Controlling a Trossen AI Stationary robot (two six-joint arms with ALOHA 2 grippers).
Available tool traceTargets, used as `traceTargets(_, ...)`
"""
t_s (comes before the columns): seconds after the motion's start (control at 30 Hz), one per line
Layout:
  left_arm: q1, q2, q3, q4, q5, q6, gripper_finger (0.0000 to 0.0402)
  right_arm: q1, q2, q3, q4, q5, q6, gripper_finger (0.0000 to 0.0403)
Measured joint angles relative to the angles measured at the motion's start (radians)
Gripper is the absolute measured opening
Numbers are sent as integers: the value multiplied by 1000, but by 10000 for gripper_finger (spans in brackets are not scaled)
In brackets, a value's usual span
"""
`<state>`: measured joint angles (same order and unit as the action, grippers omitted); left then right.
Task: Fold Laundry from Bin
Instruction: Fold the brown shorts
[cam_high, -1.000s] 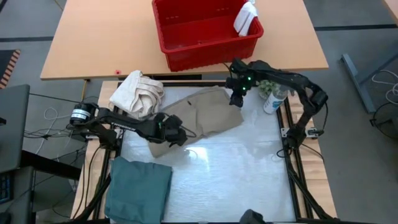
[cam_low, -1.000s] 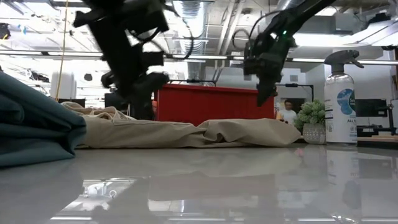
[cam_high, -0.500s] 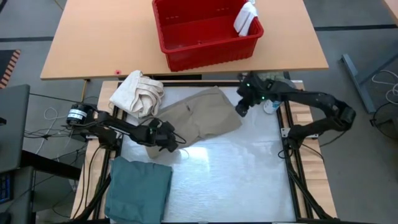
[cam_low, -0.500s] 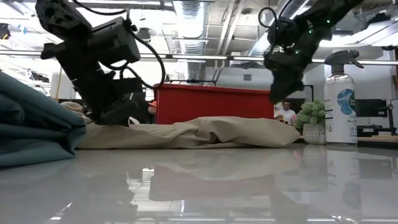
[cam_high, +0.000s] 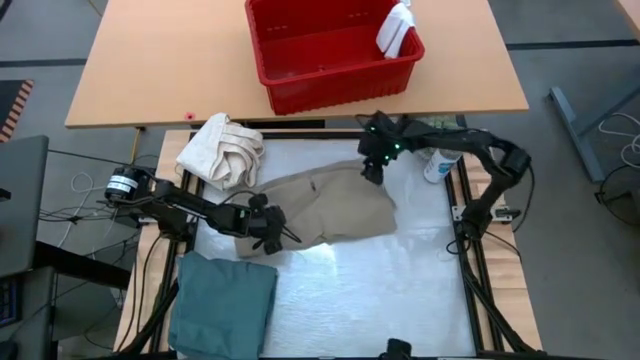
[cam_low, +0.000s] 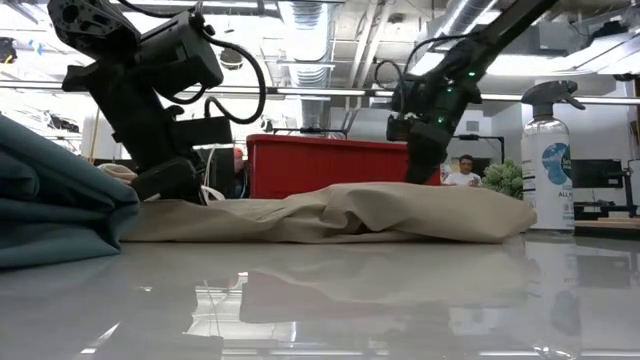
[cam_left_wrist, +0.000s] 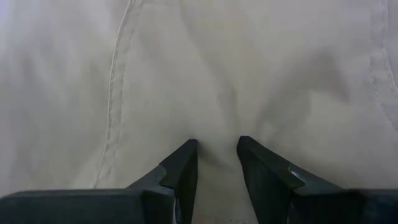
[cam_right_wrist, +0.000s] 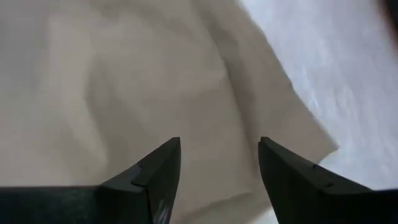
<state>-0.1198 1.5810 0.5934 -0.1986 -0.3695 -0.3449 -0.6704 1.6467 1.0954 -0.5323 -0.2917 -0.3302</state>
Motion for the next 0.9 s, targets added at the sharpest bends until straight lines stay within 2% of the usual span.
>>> traceTargets(0.1,-8,0,0,3,0,52,115,0,56,90,-148,2,-151,245)
traceTargets(0.2,-10,0,0,4,-2,92,115,-6,104,121,-219,9,-241,246)
traceTargets(0.6,-11,0,0,4,-20,68,115,-13,193,129,-191,20,-281,243)
traceTargets(0.77,-11,1,0,3,-21,62,115,-5,221,129,-220,29,-283,205)
traceTargets(0.9,-11,1,0,4,-24,61,115,4,226,128,-234,57,-296,143)
